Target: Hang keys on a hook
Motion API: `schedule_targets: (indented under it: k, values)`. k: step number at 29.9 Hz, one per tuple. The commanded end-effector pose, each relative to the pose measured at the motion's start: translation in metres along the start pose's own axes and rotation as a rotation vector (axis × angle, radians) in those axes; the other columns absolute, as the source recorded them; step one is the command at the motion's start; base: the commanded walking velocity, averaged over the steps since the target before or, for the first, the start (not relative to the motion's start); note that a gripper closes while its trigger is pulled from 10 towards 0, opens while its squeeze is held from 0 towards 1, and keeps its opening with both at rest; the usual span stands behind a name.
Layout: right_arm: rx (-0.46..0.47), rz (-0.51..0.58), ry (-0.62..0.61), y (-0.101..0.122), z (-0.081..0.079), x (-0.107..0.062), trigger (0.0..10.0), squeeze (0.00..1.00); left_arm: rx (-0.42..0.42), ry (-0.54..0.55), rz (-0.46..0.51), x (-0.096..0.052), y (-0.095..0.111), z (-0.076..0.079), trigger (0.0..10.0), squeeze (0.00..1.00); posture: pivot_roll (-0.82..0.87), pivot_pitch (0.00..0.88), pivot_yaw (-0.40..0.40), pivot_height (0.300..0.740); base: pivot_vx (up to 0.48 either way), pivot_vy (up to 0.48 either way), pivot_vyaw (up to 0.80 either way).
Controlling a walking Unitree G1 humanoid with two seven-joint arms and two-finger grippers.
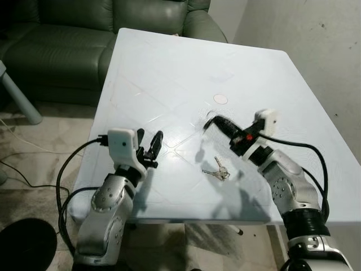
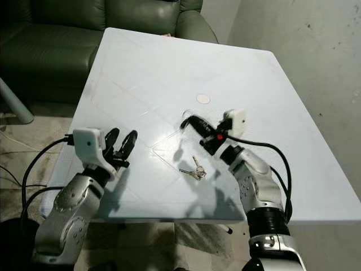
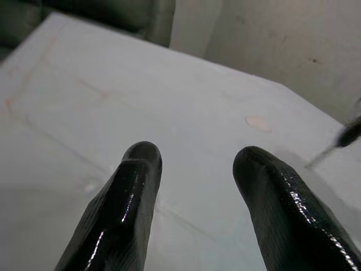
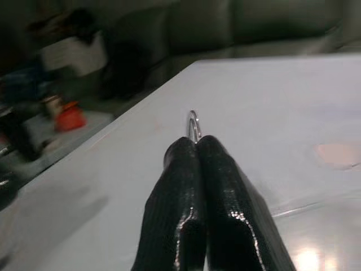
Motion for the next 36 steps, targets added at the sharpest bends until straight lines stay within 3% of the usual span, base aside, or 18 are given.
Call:
schedule_targets:
  k: [1, 9, 10, 12, 15, 18, 25, 36]
  values:
    - [-0.042, 0.031, -0.090, 0.011, 0.015, -0.008, 0.0, 0.00, 0.005, 0.016, 0.007, 0.003, 0.002, -0.005, 10.0, 0.00, -0.02, 0.025, -0.115, 0.740, 0.000, 0.000, 0.00]
    - [-0.106, 0.131, -0.303, 0.038, 0.031, -0.023, 0.1, 0.00, 0.066, 0.092, 0.052, 0.017, 0.026, -0.033, 10.0, 0.00, -0.05, 0.000, -0.092, 0.740, 0.000, 0.000, 0.00]
    - [-0.133, 0.133, -0.357, 0.039, 0.033, -0.025, 10.0, 0.00, 0.069, 0.110, 0.078, 0.022, 0.037, -0.037, 10.0, 0.00, -0.06, 0.000, -0.088, 0.740, 0.000, 0.000, 0.00]
    - [-0.166, 0.123, -0.396, 0.038, 0.033, -0.026, 10.0, 0.00, 0.064, 0.118, 0.097, 0.025, 0.044, -0.040, 10.0, 0.00, -0.06, 0.000, -0.081, 0.740, 0.000, 0.000, 0.00]
    - [-0.298, -0.019, -0.454, 0.016, 0.033, -0.027, 10.0, 0.00, 0.058, 0.126, 0.102, 0.028, 0.045, -0.044, 10.0, 0.00, -0.08, 0.000, -0.070, 0.740, 0.000, 0.000, 0.00]
    - [-0.303, -0.064, -0.442, 0.004, 0.025, -0.024, 10.0, 0.00, 0.065, 0.122, 0.090, 0.030, 0.040, -0.044, 10.0, 0.00, -0.09, 0.000, -0.062, 0.740, 0.000, 0.000, -0.15]
    - [-0.326, -0.049, -0.442, 0.001, 0.009, -0.016, 10.0, 0.00, 0.069, 0.145, 0.094, 0.037, 0.041, -0.048, 10.0, 0.00, -0.09, 0.000, -0.053, 0.740, 0.000, 0.000, -0.75]
    - [-0.343, -0.045, -0.459, -0.001, 0.005, -0.013, 10.0, 0.00, 0.078, 0.152, 0.104, 0.039, 0.041, -0.050, 10.0, 0.00, -0.08, 0.000, -0.048, 0.740, 0.000, 0.000, -0.77]
Point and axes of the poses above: a point about 5 cm out from each wrist's last joint towards the gripper, its own x axis pointing out of the wrist towards the gripper, its own y axis along the axis of the wrist's last joint, z = x × y, the point moved 4 cm from there along x, pointing out of the wrist towards the gripper, and after that the axes turned 6 degrees about -x, right-handed, at the moved point
